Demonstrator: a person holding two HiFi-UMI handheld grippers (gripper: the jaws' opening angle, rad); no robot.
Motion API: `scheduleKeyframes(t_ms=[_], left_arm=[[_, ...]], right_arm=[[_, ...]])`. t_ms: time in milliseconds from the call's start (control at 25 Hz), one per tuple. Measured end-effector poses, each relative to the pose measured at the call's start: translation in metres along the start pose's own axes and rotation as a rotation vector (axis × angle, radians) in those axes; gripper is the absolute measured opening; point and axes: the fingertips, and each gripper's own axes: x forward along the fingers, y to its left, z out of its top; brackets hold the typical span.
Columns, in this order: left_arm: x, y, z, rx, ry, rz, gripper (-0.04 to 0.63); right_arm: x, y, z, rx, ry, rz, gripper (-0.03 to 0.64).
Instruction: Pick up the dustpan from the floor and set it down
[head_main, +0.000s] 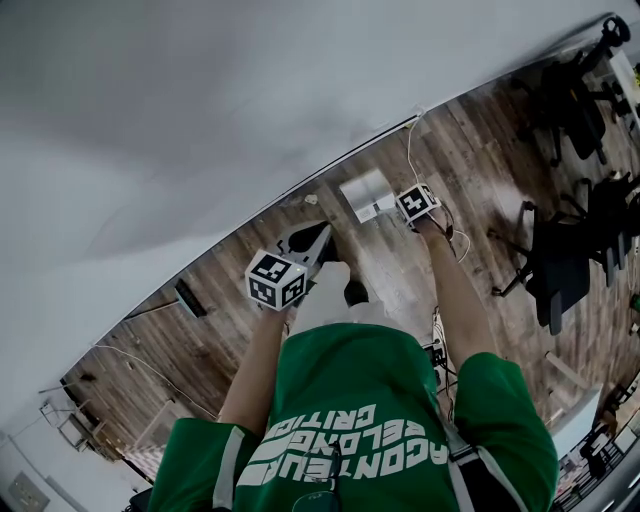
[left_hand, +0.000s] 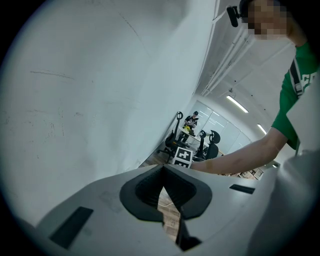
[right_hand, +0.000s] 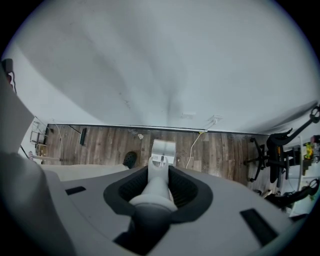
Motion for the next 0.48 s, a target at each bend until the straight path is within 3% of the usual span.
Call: scheduleKeyframes(t_ms=[280, 480], left_arm=[[-0.012, -0.009, 0.002, 0.019, -0.018, 0.021, -0.003], [-0.019, -0.021, 0.006, 0.046, -0.05, 0.035, -0.003]], right_arm=[[-0.019, 0.002, 0.007, 0.016, -0.086, 0.037, 0.163], [-0.058, -0.001, 0.018, 0.03, -0.216, 0.028, 0.166]])
